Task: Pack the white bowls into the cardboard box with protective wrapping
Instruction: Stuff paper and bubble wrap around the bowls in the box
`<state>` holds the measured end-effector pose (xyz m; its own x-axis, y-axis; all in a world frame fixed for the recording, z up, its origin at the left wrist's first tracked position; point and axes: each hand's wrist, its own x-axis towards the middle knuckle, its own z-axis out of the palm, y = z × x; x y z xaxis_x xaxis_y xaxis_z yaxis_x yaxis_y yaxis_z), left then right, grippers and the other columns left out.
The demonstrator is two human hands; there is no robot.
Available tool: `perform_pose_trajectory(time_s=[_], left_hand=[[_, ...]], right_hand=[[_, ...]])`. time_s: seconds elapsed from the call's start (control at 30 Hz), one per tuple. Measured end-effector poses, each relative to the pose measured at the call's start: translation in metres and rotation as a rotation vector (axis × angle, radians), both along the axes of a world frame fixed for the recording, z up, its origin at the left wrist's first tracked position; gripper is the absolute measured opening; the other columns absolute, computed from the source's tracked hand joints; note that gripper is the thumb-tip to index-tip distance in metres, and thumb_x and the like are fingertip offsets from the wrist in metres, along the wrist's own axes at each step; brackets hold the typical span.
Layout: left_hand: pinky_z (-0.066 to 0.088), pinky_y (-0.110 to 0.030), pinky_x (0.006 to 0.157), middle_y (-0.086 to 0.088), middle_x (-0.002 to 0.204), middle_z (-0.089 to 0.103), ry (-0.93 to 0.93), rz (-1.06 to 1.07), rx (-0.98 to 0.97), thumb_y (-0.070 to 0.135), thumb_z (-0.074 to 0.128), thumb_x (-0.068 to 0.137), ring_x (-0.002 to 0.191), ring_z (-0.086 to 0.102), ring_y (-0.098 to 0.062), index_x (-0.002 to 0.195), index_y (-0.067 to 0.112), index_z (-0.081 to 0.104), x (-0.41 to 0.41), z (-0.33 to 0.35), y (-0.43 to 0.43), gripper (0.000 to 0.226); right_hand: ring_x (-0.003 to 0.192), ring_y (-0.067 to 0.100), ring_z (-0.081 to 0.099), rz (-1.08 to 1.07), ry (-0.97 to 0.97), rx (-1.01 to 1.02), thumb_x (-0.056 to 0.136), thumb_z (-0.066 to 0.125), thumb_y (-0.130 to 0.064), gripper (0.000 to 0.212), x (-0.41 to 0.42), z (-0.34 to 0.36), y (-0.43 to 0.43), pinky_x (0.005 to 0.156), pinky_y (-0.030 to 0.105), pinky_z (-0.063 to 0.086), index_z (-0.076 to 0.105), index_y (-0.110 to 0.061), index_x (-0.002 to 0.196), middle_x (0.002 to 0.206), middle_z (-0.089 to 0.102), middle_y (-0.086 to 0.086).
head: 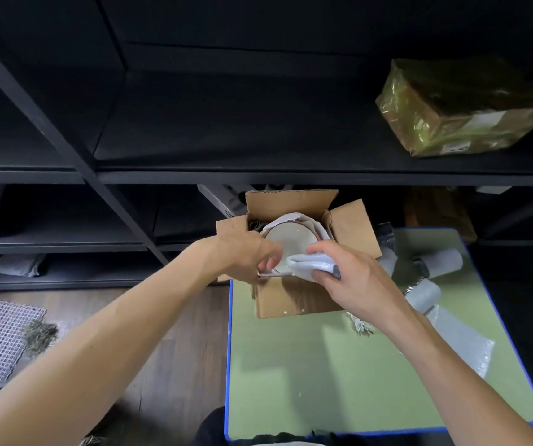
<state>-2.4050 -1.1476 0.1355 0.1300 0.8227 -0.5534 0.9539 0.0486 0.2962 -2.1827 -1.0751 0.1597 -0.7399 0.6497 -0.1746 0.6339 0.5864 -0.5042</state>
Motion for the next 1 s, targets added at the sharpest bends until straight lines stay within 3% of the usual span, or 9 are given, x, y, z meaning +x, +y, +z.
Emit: perform_pose_trajectory(time_s=[0.1, 0.17, 0.23, 0.43, 0.57, 0.7, 0.77, 0.87, 1.0], left_hand=[[0.056, -0.042, 0.081, 0.013, 0.095, 0.063, 0.059, -0.028, 0.045, 0.016, 0.064, 0.086, 0.092, 0.057, -0.016, 0.098, 0.032, 0.065, -0.003, -0.004, -0.001, 0.020], [0.056, -0.038, 0.079, 0.012, 0.097, 0.066, 0.054, -0.036, 0.050, 0.021, 0.066, 0.088, 0.090, 0.058, -0.014, 0.102, 0.030, 0.071, -0.005, -0.002, -0.001, 0.017], [0.051, -0.032, 0.073, 0.012, 0.099, 0.066, 0.042, -0.035, 0.041, 0.024, 0.066, 0.092, 0.089, 0.056, -0.012, 0.107, 0.030, 0.073, -0.009, 0.002, 0.001, 0.018], [0.058, -0.038, 0.077, 0.009, 0.095, 0.064, 0.076, -0.037, 0.098, 0.025, 0.066, 0.091, 0.088, 0.059, -0.018, 0.102, 0.032, 0.075, -0.004, -0.004, 0.008, 0.016], [0.053, -0.034, 0.072, 0.010, 0.082, 0.058, 0.096, -0.043, 0.220, 0.022, 0.063, 0.090, 0.084, 0.059, -0.022, 0.098, 0.034, 0.072, 0.000, -0.007, 0.013, 0.017], [0.032, -0.023, 0.060, 0.015, 0.089, 0.061, 0.074, -0.015, 0.341, 0.019, 0.056, 0.095, 0.084, 0.056, -0.014, 0.104, 0.032, 0.069, 0.000, -0.016, 0.017, 0.020], [0.035, -0.023, 0.064, 0.012, 0.095, 0.068, 0.007, -0.011, 0.354, 0.017, 0.058, 0.094, 0.088, 0.060, -0.014, 0.104, 0.026, 0.070, -0.004, -0.018, 0.016, 0.017], [0.037, -0.023, 0.067, 0.009, 0.093, 0.063, -0.086, 0.005, 0.333, 0.008, 0.061, 0.089, 0.085, 0.057, -0.013, 0.107, 0.022, 0.066, -0.009, -0.017, 0.013, 0.024], [0.043, -0.030, 0.066, 0.007, 0.090, 0.057, -0.014, -0.006, 0.370, 0.007, 0.060, 0.086, 0.082, 0.054, -0.015, 0.094, 0.016, 0.067, -0.017, -0.018, 0.014, 0.014]], right_hand=[[0.087, 0.011, 0.052, 0.004, -0.006, -0.005, 0.093, 0.061, -0.030, 0.033, 0.001, -0.002, 0.000, 0.075, 0.030, 0.043, 0.054, -0.040, 0.123, 0.107, 0.063, -0.012], [0.088, 0.012, 0.053, 0.008, -0.009, -0.007, 0.093, 0.061, -0.031, 0.033, 0.001, -0.003, -0.001, 0.075, 0.031, 0.043, 0.054, -0.040, 0.124, 0.106, 0.063, -0.011], [0.088, 0.012, 0.052, 0.010, -0.016, -0.010, 0.093, 0.061, -0.031, 0.033, 0.001, -0.003, -0.001, 0.074, 0.031, 0.041, 0.054, -0.040, 0.125, 0.106, 0.062, -0.011], [0.086, 0.010, 0.052, 0.016, -0.015, 0.006, 0.094, 0.061, -0.030, 0.034, 0.003, -0.001, -0.001, 0.072, 0.029, 0.040, 0.054, -0.039, 0.125, 0.108, 0.063, -0.011], [0.085, 0.010, 0.050, 0.021, -0.006, 0.011, 0.093, 0.061, -0.030, 0.033, 0.005, 0.000, -0.001, 0.068, 0.028, 0.035, 0.054, -0.038, 0.124, 0.107, 0.063, -0.010], [0.079, 0.009, 0.047, 0.032, 0.007, -0.013, 0.093, 0.060, -0.031, 0.030, 0.003, -0.002, -0.004, 0.064, 0.021, 0.035, 0.052, -0.037, 0.121, 0.095, 0.057, -0.015], [0.078, 0.006, 0.048, 0.046, 0.034, -0.024, 0.093, 0.061, -0.030, 0.029, -0.002, -0.003, -0.007, 0.065, 0.014, 0.036, 0.053, -0.034, 0.120, 0.087, 0.053, -0.018], [0.085, 0.005, 0.049, 0.100, 0.064, -0.034, 0.094, 0.060, -0.028, 0.030, -0.018, -0.005, -0.012, 0.072, 0.024, 0.037, 0.055, -0.031, 0.124, 0.105, 0.059, -0.013], [0.103, 0.017, 0.056, 0.134, 0.065, -0.001, 0.096, 0.052, -0.024, 0.032, -0.043, -0.009, -0.020, 0.083, 0.037, 0.048, 0.052, -0.029, 0.127, 0.120, 0.060, -0.007]])
